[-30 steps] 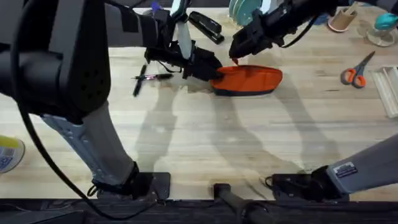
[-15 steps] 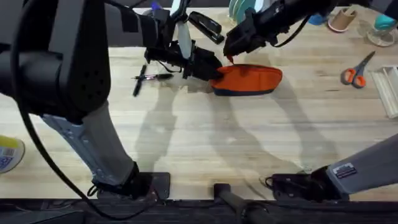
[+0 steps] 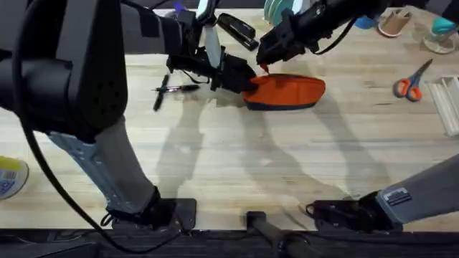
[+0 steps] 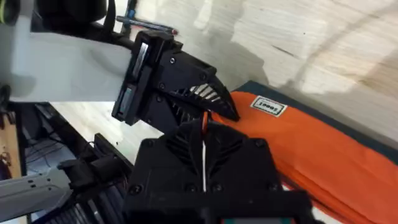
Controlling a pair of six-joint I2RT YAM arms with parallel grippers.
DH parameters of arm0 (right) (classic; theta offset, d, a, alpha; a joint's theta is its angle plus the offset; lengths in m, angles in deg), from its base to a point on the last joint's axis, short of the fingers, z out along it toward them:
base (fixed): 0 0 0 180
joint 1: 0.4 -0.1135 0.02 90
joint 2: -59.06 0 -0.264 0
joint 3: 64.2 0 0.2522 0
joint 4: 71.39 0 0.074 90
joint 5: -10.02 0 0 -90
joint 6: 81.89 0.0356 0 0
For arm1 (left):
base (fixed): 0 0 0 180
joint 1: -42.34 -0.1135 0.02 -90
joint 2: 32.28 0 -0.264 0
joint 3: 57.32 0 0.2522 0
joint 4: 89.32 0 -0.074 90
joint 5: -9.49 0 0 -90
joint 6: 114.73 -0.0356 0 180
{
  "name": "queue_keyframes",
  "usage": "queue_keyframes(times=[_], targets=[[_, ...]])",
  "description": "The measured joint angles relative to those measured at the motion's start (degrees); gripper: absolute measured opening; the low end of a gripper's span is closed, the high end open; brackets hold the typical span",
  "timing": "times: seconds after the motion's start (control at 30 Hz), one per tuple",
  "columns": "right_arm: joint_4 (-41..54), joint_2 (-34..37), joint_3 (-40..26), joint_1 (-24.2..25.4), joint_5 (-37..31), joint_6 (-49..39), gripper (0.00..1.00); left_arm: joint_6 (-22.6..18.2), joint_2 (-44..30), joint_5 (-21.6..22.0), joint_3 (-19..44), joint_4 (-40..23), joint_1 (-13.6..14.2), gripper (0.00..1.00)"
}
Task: Unzip the bag, pick up the pens from the table one at a time and place them inside, then zip the bag closed.
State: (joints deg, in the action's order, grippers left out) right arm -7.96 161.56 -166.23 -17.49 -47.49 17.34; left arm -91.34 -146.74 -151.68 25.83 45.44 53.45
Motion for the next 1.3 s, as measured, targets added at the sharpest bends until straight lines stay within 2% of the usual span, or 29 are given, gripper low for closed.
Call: queue_keyframes(times=[0.37,0.43,0.5,0.73,0.8,0.93,1.0,1.3], targets=[[-0.04,0.00,-0.02,0.00,0.02,0.00,0.031,0.00,-0.01,0.00,0.00,0.02,0.00,0.042],[-0.08,0.00,0.00,0.00,0.07,0.03,0.058,0.01,0.01,0.00,0.00,0.01,0.00,0.042],[-0.70,0.00,-0.03,-0.07,0.59,0.24,0.117,0.02,0.01,0.00,0.00,-0.03,0.00,0.042],[-1.05,0.00,-0.20,-0.55,1.86,0.69,0.442,0.02,0.01,0.00,0.00,-0.04,0.07,0.042],[-1.03,0.00,-0.20,-0.55,1.86,0.87,0.645,0.02,0.00,0.00,0.00,-0.04,0.07,0.042],[-1.07,0.00,-0.20,-0.55,1.99,1.03,0.963,0.02,0.01,0.00,0.00,-0.04,0.07,0.042],[-1.09,0.00,-0.20,-0.55,1.93,0.97,0.993,0.02,0.01,0.00,0.00,-0.04,0.07,0.042],[0.53,0.00,-0.22,-0.52,0.06,0.84,0.995,0.01,0.00,0.00,0.00,-0.04,0.07,0.066]])
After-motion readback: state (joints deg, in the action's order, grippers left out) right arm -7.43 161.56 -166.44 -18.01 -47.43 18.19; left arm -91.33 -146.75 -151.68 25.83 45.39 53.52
